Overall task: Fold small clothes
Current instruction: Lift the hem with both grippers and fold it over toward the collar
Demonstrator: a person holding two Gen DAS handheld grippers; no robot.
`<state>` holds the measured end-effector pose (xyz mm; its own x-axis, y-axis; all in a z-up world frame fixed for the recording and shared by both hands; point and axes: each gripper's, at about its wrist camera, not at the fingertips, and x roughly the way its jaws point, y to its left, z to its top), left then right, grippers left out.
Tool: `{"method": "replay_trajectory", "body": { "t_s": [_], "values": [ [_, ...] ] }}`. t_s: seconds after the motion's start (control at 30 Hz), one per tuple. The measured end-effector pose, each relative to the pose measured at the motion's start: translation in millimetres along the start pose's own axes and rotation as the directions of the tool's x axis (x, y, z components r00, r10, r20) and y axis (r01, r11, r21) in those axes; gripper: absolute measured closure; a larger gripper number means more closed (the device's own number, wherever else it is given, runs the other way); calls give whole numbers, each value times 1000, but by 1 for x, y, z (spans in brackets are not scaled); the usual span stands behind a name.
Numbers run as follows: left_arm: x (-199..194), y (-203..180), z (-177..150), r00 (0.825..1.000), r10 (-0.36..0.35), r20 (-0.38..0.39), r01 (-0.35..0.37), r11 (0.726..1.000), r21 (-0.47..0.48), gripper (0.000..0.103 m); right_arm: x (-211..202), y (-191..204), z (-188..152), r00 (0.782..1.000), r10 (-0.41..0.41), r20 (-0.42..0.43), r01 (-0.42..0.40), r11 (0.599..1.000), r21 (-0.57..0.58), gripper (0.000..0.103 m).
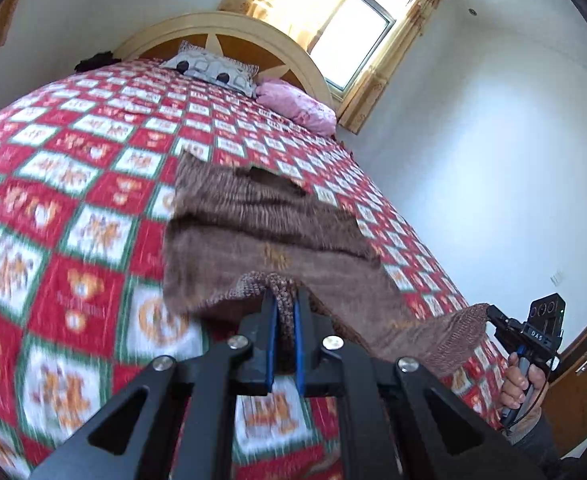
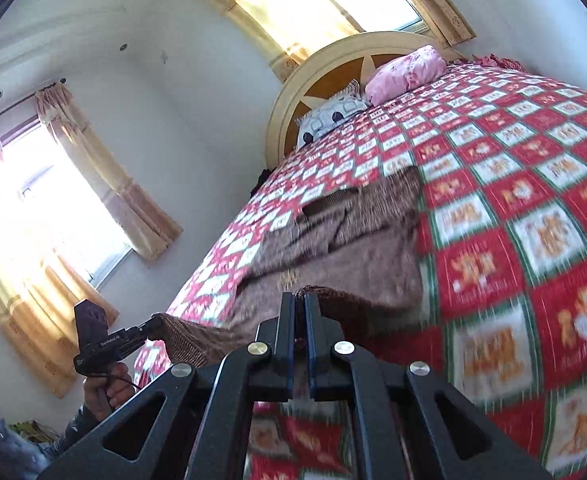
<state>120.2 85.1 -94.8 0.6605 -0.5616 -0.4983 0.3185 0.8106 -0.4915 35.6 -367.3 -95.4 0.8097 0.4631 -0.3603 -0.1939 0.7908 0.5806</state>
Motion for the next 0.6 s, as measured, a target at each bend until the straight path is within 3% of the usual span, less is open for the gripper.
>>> {"method": "replay_trajectory", "body": {
  "t_s": [0.27,0.6],
  "values": [
    [41,16,54,1000,25,14,-24,999,-38,96,50,-15,62,1000,-28,7,27,999,20,99],
    [107,40,117,999,38,-23,-40,996,-83,96,121,-35,131,996,-86,-8,86,996,33,99]
  ]
}}
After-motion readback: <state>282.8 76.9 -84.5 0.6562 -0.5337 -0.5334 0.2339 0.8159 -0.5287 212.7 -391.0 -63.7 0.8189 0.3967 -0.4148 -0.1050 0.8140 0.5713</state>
